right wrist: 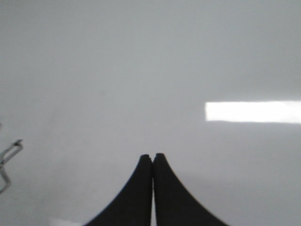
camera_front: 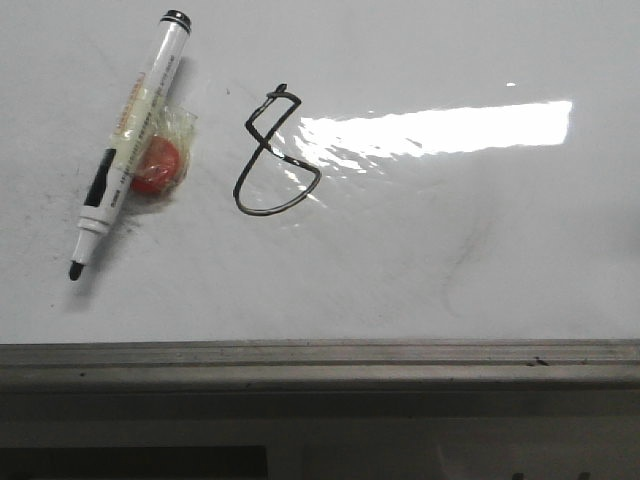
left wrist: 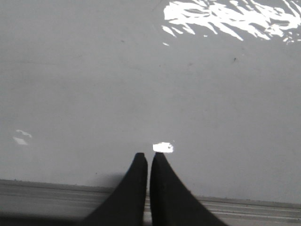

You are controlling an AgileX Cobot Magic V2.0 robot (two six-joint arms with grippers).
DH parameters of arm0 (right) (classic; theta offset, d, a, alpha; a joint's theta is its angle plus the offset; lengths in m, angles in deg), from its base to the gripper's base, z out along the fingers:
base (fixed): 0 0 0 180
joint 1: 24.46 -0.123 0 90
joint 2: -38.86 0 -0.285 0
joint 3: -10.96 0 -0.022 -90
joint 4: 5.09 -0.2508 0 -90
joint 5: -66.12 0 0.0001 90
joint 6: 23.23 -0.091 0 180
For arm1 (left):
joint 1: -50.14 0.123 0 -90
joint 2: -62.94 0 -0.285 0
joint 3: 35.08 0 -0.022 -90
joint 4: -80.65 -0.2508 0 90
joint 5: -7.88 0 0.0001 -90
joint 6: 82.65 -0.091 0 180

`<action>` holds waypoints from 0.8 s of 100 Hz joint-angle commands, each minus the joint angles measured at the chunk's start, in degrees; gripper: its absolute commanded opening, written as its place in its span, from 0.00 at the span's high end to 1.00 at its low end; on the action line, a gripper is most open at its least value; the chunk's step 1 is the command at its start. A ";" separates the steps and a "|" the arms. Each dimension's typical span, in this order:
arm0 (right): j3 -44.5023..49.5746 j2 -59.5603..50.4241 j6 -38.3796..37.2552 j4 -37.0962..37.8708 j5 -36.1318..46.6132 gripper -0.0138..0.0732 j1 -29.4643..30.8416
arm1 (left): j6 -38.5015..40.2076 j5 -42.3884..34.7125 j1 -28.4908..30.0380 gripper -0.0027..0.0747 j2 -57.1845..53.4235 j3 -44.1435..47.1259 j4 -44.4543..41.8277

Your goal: Write number 8 on whiteboard

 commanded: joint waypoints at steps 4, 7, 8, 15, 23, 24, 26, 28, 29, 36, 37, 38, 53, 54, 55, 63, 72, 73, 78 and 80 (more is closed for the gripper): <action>1.91 1.06 0.32 -2.41 5.75 0.91 9.03 | 0.20 -2.19 0.10 0.99 -1.79 1.81 0.62; 2.77 1.06 0.24 -2.46 5.75 0.91 11.42 | 0.20 -2.19 0.10 0.99 -1.79 1.81 0.62; 2.97 0.89 0.24 -2.55 5.75 0.91 11.88 | 0.20 -2.19 0.10 0.99 -1.79 1.81 0.62; 5.04 -0.83 0.24 -2.67 5.36 0.91 15.71 | 0.20 -2.19 0.10 0.99 -1.79 1.81 0.62; 5.11 -4.04 0.24 -2.67 -1.37 0.91 19.00 | 0.20 -2.19 0.10 0.99 -1.79 1.81 0.62; 5.11 -4.34 0.24 -2.67 -2.43 0.91 19.23 | 0.20 -2.19 0.10 0.99 -1.79 1.81 0.62; 5.11 -5.25 0.24 -2.67 -4.51 0.91 19.86 | 0.20 -2.19 0.10 0.99 -1.79 1.81 0.62; 5.11 -6.44 0.24 -2.67 -6.38 0.91 20.39 | 0.20 -2.19 0.10 0.99 -1.79 1.81 0.62; 5.11 -6.74 0.24 -2.67 -7.67 0.91 20.73 | 0.20 -2.19 0.10 0.99 -1.79 1.81 0.62; 5.11 -9.85 0.24 -2.43 -13.52 0.91 21.91 | 0.20 -2.19 0.10 0.99 -1.79 1.81 0.62; 5.11 -10.17 0.24 -2.33 -14.15 0.91 22.06 | 0.20 -2.19 0.10 0.99 -1.79 1.81 0.62; 5.11 -10.50 0.24 -2.14 -15.38 0.91 22.04 | 0.20 -2.19 0.10 0.99 -1.79 1.81 0.62; 5.22 -10.77 0.24 0.36 -21.72 0.91 22.32 | 0.20 -2.19 0.10 0.99 -1.79 1.81 0.62; 5.22 -10.77 0.24 0.52 -22.16 0.91 22.32 | 0.20 -2.19 0.10 0.99 -1.79 1.81 0.62; 5.22 -10.77 0.24 0.65 -22.38 0.91 22.32 | 0.20 -2.19 0.10 0.99 -1.79 1.81 0.62; 5.22 -10.77 0.35 0.63 -25.11 0.91 22.32 | 0.20 -2.19 0.10 0.99 -1.79 1.81 0.62; 5.22 -10.77 0.50 0.63 -27.67 0.91 22.32 | 0.20 -2.19 0.10 0.99 -1.79 1.81 0.62; 5.22 -10.77 0.68 0.63 -27.67 0.91 22.32 | 0.20 -2.19 0.10 0.99 -1.79 1.81 0.62; 5.22 -10.77 0.69 0.63 -27.67 0.91 22.32 | 0.20 -2.19 0.10 0.99 -1.79 1.81 0.62; 5.22 -10.77 0.69 0.63 -27.67 0.91 22.32 | 0.20 -2.19 0.10 0.99 -1.79 1.81 0.62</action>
